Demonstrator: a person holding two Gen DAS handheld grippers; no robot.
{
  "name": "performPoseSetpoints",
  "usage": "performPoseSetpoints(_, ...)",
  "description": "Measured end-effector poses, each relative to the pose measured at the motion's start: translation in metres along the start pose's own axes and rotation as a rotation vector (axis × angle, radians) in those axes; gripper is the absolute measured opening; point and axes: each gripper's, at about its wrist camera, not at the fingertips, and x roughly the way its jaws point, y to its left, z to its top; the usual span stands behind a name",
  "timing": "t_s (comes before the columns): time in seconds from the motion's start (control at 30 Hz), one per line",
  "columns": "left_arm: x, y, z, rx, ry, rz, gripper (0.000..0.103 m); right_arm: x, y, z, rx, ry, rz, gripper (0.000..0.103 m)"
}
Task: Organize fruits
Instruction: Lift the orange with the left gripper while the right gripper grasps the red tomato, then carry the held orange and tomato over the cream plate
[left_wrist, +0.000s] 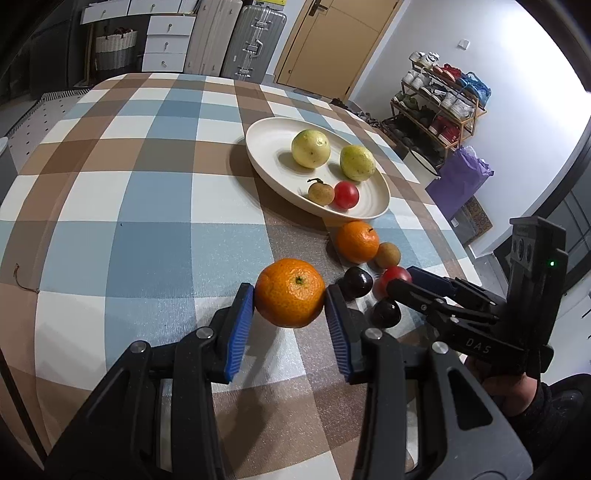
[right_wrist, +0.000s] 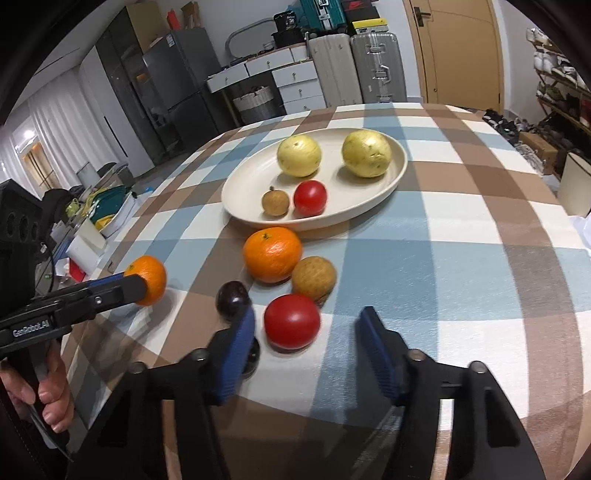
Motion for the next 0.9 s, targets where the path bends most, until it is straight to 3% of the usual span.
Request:
performPoseSetpoints(0.17, 0.006, 0.002, 0.000, -0.003, 0.009, -0.002, 0.036, 0.000, 0.005, -0.001, -0.010, 0.003, 0.038, 0.032)
performPoseSetpoints(0.4, 0.002, 0.000, -0.001, -0.003, 0.000, 0.010, 0.036, -0.001, -0.002, -0.002, 0.044, 0.003, 0.091, 0.032)
performPoseSetpoints(0.9, -0.027, -0.025, -0.008, 0.050, -0.043, 0.029, 0.036, -0.034, -0.003, -0.004, 0.056, -0.064, 0.105, 0.032)
